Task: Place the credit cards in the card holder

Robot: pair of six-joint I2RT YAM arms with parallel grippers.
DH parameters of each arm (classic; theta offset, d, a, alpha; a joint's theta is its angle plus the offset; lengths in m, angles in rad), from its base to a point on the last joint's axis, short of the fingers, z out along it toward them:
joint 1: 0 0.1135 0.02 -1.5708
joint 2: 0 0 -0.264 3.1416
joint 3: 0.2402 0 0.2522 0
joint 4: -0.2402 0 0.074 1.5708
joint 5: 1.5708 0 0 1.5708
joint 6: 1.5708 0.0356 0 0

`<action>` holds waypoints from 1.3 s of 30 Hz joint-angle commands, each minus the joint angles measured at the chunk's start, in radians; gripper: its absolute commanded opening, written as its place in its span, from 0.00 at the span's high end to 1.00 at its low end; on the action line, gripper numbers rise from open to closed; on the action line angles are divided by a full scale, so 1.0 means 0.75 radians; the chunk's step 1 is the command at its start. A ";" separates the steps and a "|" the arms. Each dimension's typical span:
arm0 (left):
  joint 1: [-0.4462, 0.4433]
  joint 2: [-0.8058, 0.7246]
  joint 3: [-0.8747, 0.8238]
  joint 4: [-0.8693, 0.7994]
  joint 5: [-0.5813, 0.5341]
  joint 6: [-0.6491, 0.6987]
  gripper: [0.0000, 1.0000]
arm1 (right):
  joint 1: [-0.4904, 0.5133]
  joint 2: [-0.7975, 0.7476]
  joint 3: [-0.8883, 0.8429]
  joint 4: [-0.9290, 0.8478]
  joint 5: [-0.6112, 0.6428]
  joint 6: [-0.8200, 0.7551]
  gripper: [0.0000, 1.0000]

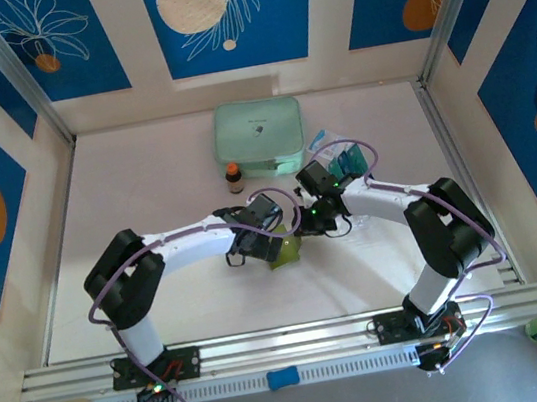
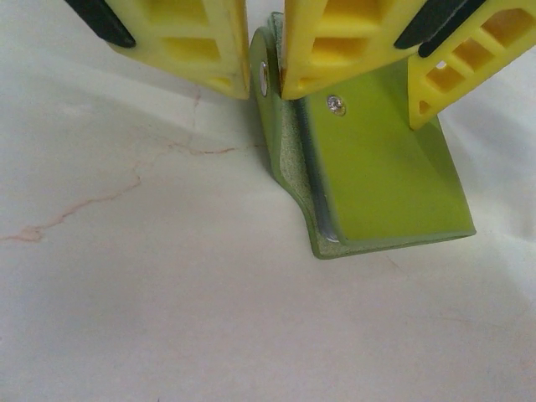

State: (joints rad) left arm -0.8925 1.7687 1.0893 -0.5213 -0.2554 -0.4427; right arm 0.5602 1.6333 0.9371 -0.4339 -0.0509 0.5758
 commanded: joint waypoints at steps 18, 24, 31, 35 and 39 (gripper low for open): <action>-0.007 0.057 -0.023 -0.070 -0.001 0.022 0.00 | -0.026 -0.025 0.020 0.004 -0.046 0.003 0.98; -0.007 0.057 -0.025 -0.066 0.003 0.021 0.00 | -0.023 -0.033 0.011 0.040 -0.119 0.011 1.00; -0.008 0.058 -0.025 -0.066 0.003 0.023 0.00 | 0.005 -0.014 0.019 0.066 -0.167 0.023 1.00; -0.008 0.059 -0.024 -0.066 0.003 0.022 0.00 | 0.022 0.005 0.024 0.077 -0.175 0.031 1.00; -0.007 0.059 -0.020 -0.068 0.003 0.022 0.00 | 0.041 0.023 0.024 0.087 -0.180 0.040 1.00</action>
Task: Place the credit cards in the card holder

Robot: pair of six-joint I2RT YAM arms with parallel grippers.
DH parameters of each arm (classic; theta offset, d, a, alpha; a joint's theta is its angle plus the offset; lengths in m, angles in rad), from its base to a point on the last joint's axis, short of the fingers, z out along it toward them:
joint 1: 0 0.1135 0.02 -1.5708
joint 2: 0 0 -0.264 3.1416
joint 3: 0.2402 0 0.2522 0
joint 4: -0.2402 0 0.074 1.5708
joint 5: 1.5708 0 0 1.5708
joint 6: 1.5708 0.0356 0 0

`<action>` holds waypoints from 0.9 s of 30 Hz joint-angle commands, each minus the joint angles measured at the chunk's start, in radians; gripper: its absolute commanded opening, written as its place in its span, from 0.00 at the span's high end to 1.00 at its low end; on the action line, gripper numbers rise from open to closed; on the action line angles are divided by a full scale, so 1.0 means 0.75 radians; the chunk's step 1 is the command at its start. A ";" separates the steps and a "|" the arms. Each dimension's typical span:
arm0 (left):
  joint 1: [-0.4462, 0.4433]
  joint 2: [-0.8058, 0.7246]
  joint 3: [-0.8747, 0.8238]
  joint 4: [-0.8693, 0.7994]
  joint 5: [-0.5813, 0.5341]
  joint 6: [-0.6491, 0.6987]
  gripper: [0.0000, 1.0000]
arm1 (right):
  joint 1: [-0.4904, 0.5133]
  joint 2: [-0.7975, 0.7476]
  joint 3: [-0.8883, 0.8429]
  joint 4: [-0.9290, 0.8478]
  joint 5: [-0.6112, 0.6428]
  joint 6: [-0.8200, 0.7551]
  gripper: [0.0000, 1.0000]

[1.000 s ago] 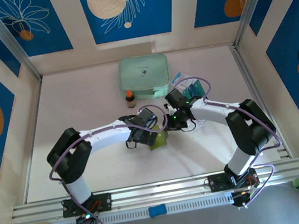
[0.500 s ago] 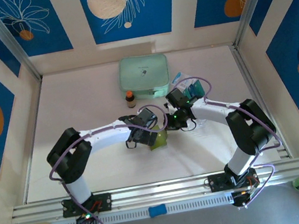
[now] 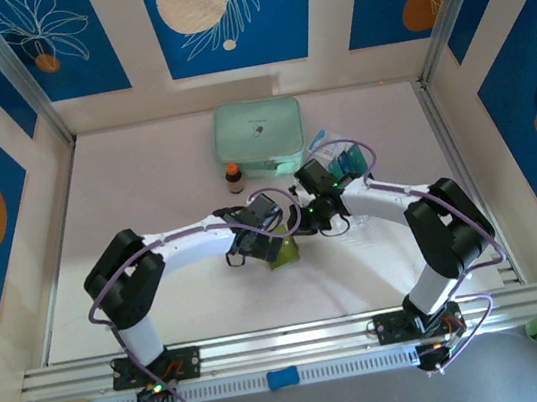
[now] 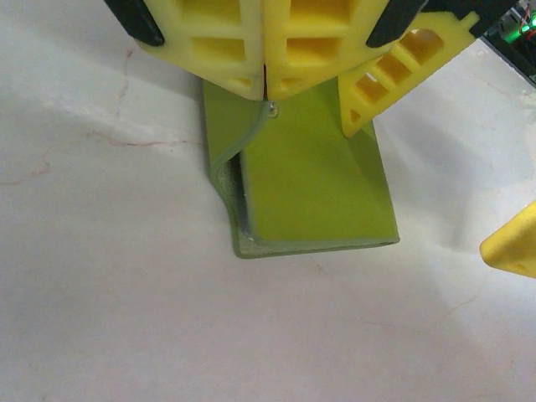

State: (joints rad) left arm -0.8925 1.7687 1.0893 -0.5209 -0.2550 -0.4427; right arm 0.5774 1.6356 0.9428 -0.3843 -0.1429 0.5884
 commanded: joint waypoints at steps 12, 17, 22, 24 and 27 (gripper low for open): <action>-0.006 0.057 -0.020 -0.070 0.003 0.022 0.00 | 0.067 0.082 0.021 0.044 -0.061 0.041 1.00; -0.007 0.055 -0.019 -0.070 0.003 0.025 0.00 | 0.074 0.102 0.007 0.050 -0.053 0.048 1.00; -0.007 0.053 -0.020 -0.068 0.003 0.026 0.00 | 0.077 0.108 -0.026 0.063 -0.049 0.060 1.00; -0.007 0.055 -0.019 -0.068 0.003 0.025 0.00 | 0.079 0.110 -0.040 0.067 -0.047 0.066 1.00; -0.007 0.055 -0.018 -0.068 0.003 0.026 0.00 | 0.081 0.110 -0.064 0.071 -0.040 0.076 1.00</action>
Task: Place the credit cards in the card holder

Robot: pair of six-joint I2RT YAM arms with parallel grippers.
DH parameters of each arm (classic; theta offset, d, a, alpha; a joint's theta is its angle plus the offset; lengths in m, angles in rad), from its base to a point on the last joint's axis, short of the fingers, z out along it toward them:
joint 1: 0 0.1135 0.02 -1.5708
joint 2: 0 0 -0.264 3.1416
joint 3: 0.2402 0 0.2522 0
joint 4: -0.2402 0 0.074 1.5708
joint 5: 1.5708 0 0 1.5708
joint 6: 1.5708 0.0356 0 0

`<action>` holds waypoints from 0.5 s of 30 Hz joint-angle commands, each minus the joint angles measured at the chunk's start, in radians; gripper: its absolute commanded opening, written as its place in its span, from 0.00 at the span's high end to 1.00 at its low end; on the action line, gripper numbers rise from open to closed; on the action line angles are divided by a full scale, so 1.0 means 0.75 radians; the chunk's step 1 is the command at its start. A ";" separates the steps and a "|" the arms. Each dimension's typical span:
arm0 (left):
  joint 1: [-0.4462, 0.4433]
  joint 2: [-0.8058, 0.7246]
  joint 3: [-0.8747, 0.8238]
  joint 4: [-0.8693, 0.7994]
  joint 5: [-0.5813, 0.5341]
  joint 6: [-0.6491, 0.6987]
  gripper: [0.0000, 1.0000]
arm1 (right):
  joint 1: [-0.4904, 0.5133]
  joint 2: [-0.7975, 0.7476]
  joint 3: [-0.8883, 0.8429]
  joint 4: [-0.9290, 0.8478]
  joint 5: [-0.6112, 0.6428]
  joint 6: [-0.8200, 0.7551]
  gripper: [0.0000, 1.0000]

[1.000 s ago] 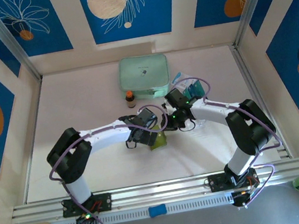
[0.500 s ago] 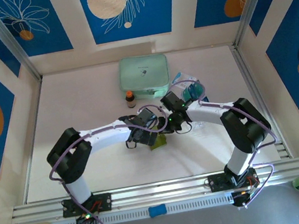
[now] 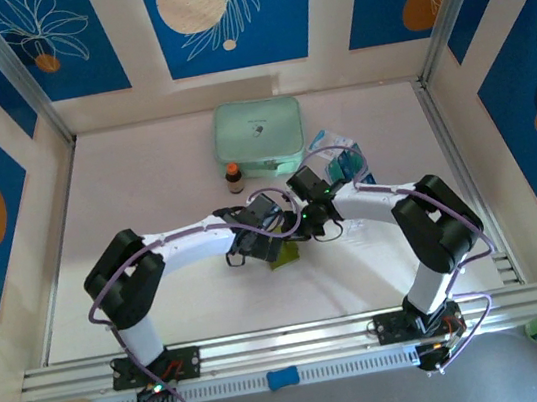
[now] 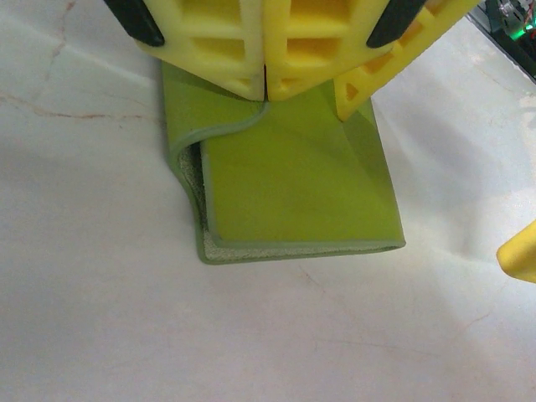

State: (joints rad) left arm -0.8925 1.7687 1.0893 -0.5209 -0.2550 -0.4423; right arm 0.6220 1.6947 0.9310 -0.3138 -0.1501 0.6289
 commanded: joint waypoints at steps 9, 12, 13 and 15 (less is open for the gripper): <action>-0.007 0.053 -0.015 -0.068 0.003 0.027 0.00 | 0.025 0.015 -0.123 -0.032 0.006 0.066 1.00; -0.007 0.051 -0.015 -0.070 0.003 0.028 0.00 | 0.026 0.008 -0.142 -0.045 0.023 0.082 1.00; -0.007 0.051 -0.015 -0.068 0.003 0.027 0.00 | 0.026 0.004 -0.147 -0.051 0.028 0.089 1.00; -0.007 0.051 -0.013 -0.069 0.003 0.027 0.00 | 0.026 -0.002 -0.155 -0.062 0.039 0.100 1.00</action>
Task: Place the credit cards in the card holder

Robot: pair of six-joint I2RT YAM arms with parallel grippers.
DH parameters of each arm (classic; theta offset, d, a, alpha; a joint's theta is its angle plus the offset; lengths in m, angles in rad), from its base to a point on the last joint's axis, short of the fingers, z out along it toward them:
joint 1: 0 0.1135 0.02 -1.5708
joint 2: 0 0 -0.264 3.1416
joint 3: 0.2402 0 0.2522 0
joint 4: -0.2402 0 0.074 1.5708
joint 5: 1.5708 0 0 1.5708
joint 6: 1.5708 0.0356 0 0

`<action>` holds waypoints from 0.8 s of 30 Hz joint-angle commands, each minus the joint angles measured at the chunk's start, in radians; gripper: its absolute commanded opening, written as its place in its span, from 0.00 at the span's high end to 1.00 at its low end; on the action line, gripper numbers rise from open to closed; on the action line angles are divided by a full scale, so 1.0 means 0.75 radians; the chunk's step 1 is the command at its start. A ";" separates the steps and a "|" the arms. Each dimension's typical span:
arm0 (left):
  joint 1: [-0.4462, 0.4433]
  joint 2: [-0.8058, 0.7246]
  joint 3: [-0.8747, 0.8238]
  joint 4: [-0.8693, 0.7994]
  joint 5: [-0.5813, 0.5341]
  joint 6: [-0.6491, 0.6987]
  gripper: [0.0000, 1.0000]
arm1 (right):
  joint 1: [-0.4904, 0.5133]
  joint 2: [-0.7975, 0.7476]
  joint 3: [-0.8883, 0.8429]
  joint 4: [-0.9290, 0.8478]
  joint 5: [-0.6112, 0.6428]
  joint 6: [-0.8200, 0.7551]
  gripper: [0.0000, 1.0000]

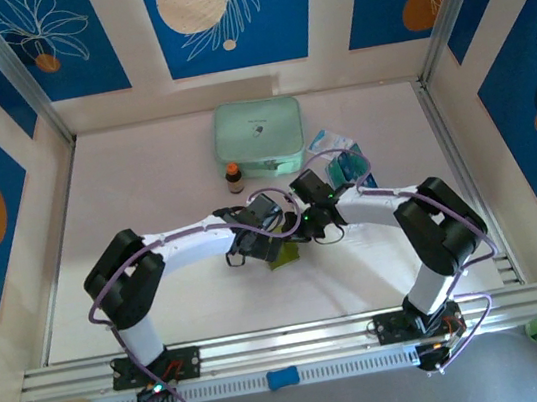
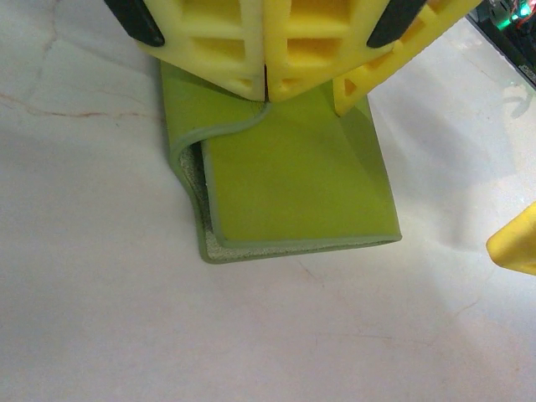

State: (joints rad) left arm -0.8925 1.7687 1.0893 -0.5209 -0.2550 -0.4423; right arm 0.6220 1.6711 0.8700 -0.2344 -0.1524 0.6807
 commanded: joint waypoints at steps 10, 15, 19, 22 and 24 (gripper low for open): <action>-0.008 0.057 -0.002 -0.069 0.003 0.033 0.00 | 0.031 0.008 -0.096 -0.212 0.084 0.043 1.00; -0.007 0.057 -0.006 -0.067 0.005 0.037 0.00 | 0.065 0.042 -0.082 -0.242 0.121 0.039 1.00; -0.008 0.053 -0.007 -0.066 0.003 0.041 0.00 | 0.100 0.076 -0.079 -0.276 0.171 0.058 1.00; -0.007 0.051 -0.008 -0.064 0.001 0.046 0.00 | 0.128 0.092 -0.100 -0.280 0.194 0.098 1.00; -0.008 0.047 -0.009 -0.063 0.004 0.048 0.00 | 0.142 0.102 -0.128 -0.265 0.199 0.136 1.00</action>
State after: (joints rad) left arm -0.8925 1.7691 1.0912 -0.5297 -0.2562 -0.4351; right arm 0.6773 1.6569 0.8619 -0.2382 -0.0399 0.7345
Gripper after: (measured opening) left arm 0.998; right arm 0.053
